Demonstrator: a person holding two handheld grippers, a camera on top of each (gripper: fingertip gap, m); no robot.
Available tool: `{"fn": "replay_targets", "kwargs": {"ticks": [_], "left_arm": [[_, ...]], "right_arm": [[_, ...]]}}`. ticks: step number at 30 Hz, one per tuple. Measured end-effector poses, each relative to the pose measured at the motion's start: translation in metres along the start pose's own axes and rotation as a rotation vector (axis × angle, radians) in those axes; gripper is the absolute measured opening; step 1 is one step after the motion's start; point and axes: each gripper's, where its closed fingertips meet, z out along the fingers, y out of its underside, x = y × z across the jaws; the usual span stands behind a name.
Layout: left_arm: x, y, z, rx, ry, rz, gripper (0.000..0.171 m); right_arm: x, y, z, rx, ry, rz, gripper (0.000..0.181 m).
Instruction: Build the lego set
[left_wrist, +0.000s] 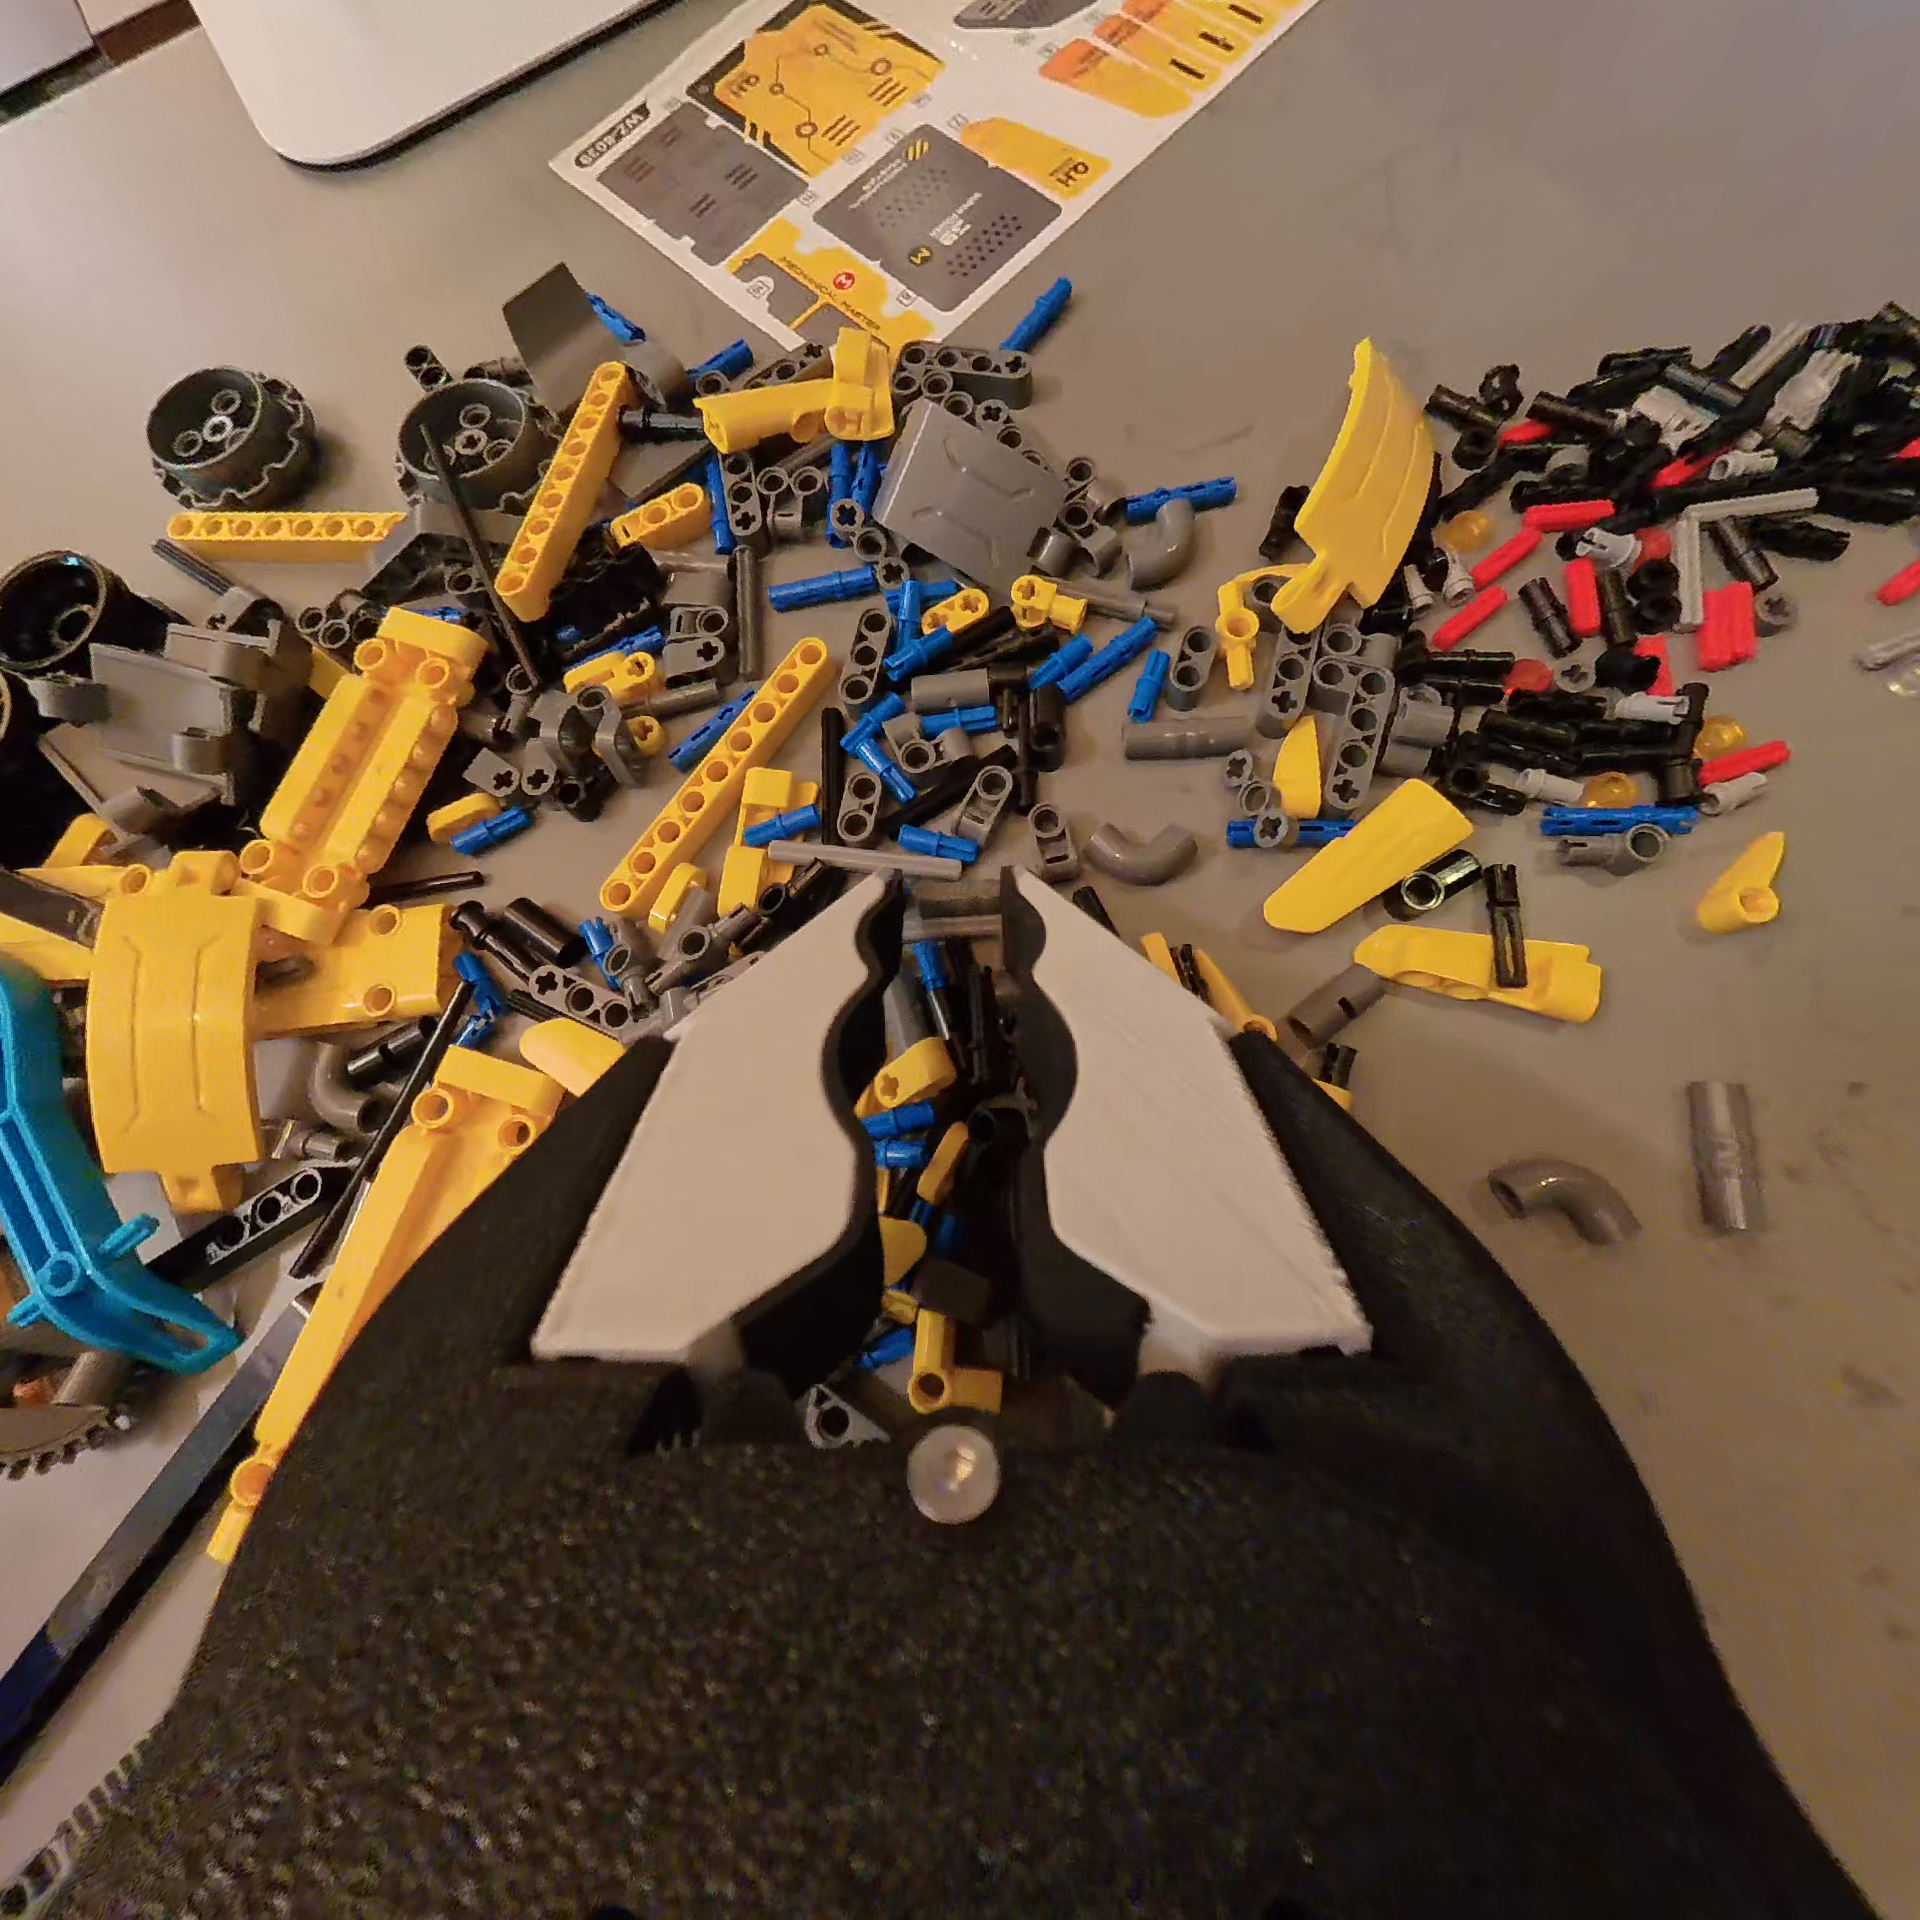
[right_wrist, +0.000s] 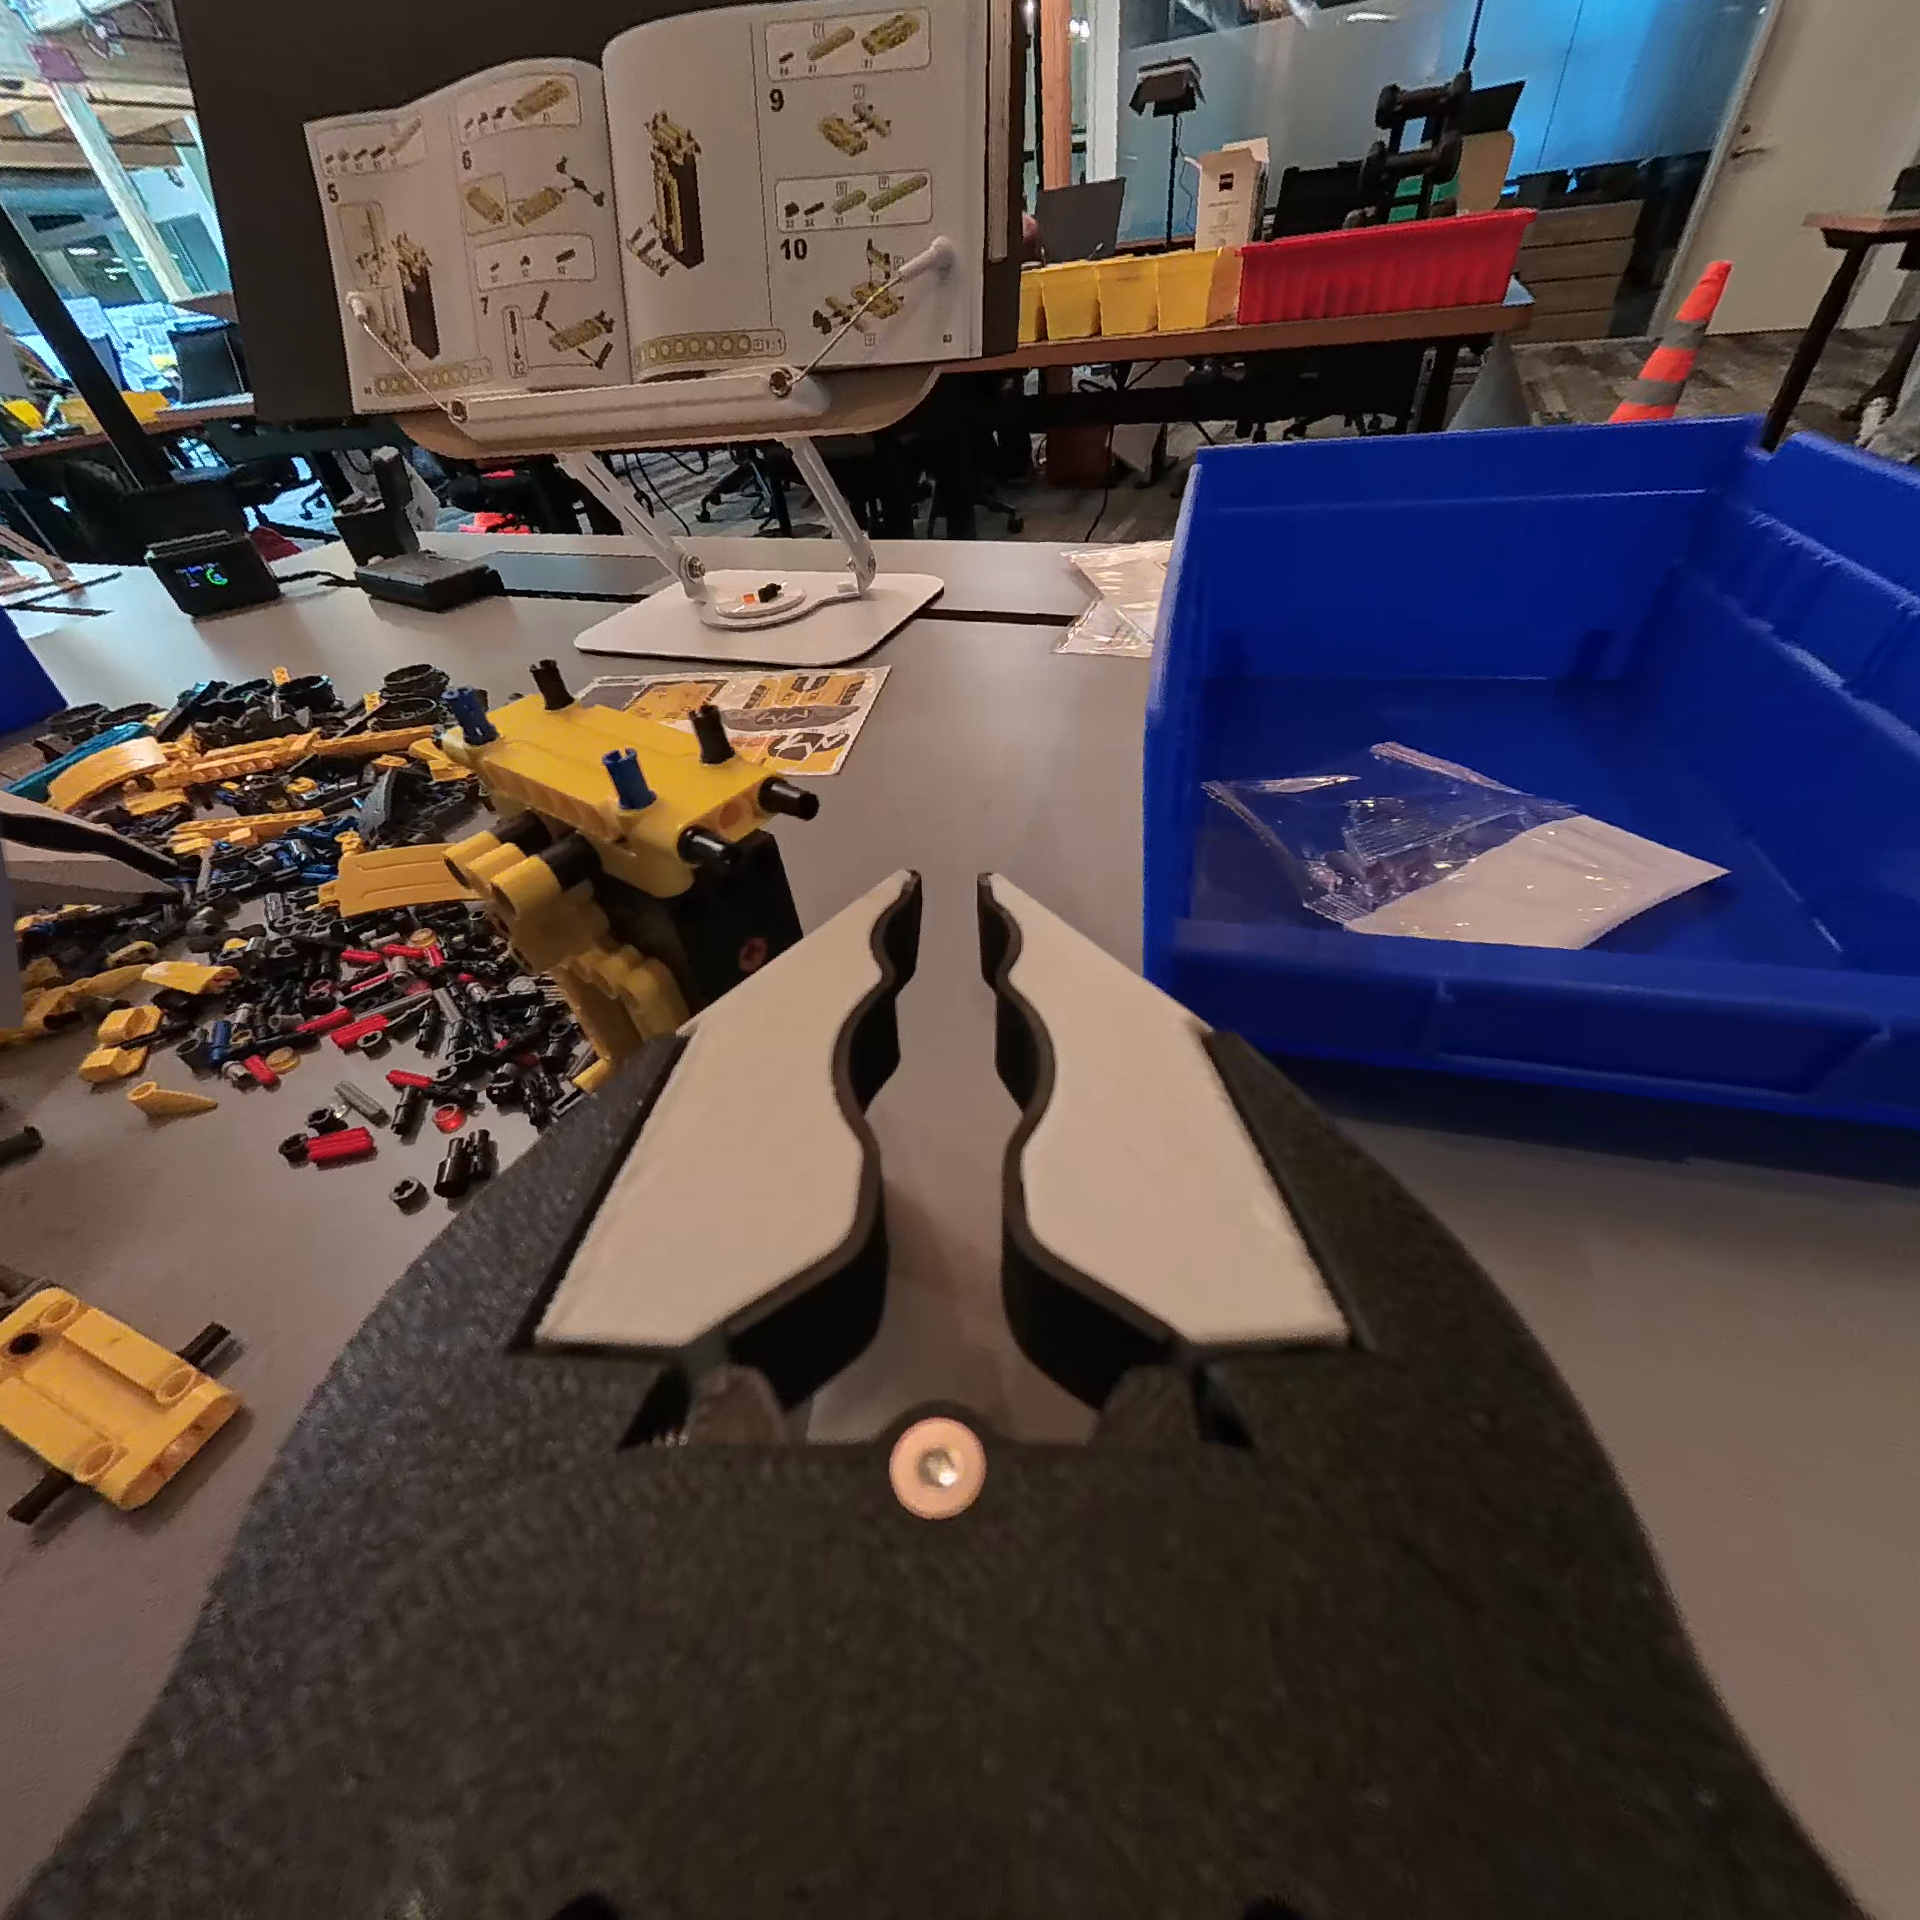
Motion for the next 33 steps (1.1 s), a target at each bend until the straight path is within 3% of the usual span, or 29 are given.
{"fn": "replay_targets", "kwargs": {"ticks": [3,7,20,24,28,31,33], "left_arm": [[0.002,0.001,-0.002,-0.006,0.012,-0.007,0.03],[0.008,-0.003,-0.005,0.025,0.041,-0.014,0.032],[0.017,0.003,-0.003,-0.011,0.137,-0.031,0.022],[0.026,-0.016,-0.026,0.105,0.176,0.007,0.022],[0.086,-0.034,-0.065,0.248,0.428,0.136,0.022],[0.144,-0.013,-0.082,0.226,0.672,0.283,0.022],[0.166,0.002,-0.079,0.191,0.71,0.346,0.023]], "right_arm": [[0.001,-0.001,-0.001,0.01,-0.004,0.008,0.01],[0.001,-0.002,-0.001,0.014,-0.002,0.007,0.01],[0.0,-0.006,-0.005,0.044,-0.011,0.009,0.01],[-0.001,-0.009,-0.008,0.07,-0.019,0.016,0.01],[-0.001,-0.013,-0.011,0.098,-0.036,0.04,0.01],[-0.002,-0.015,-0.014,0.118,-0.045,0.047,0.01],[-0.002,-0.017,-0.015,0.127,-0.021,0.02,0.01]]}}
